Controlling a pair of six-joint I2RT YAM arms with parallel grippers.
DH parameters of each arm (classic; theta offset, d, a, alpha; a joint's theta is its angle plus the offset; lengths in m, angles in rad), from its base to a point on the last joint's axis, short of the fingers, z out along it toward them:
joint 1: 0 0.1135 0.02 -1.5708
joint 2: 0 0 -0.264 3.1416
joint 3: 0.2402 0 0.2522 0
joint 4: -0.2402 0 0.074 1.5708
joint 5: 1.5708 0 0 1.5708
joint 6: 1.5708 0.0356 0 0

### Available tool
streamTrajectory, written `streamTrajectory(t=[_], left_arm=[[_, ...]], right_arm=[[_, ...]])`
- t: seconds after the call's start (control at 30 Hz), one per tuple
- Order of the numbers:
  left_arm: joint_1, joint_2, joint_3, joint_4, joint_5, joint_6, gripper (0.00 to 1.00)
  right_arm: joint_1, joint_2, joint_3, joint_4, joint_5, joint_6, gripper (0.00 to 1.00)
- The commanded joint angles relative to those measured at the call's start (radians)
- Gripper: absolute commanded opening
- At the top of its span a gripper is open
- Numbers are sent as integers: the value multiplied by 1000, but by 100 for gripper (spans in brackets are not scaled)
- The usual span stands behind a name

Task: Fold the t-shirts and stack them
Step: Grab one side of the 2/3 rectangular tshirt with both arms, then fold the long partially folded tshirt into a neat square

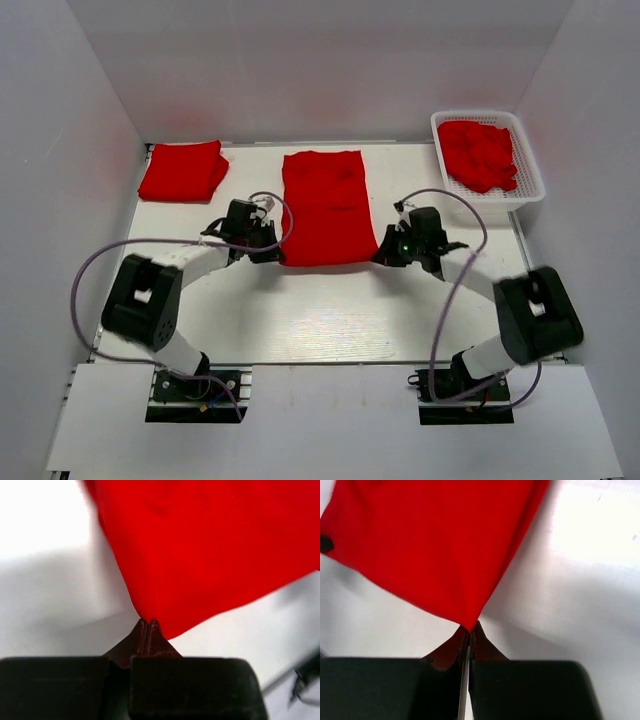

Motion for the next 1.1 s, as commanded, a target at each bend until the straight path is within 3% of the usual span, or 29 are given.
streamTrajectory(t=[0.0, 0.2, 0.43, 0.7, 0.83, 1.07], left_arm=[[-15, -180, -49, -79, 100, -15, 0], [-43, -447, -156, -137, 209, -72, 0], [-52, -617, -127, -171, 200, -107, 0], [-52, -541, -3, -171, 134, -115, 0], [-52, -484, 98, -185, -42, -158, 0], [-26, -294, 271, -214, -194, -167, 0]], right_arm=[[12, -214, -95, -43, -18, 1, 0], [57, -505, -184, -267, 6, 16, 0], [68, -760, -168, -362, 54, 7, 0], [63, -634, -26, -330, 147, -28, 0], [59, -556, 68, -274, 242, -23, 0], [55, -381, 207, -243, 420, -37, 0]])
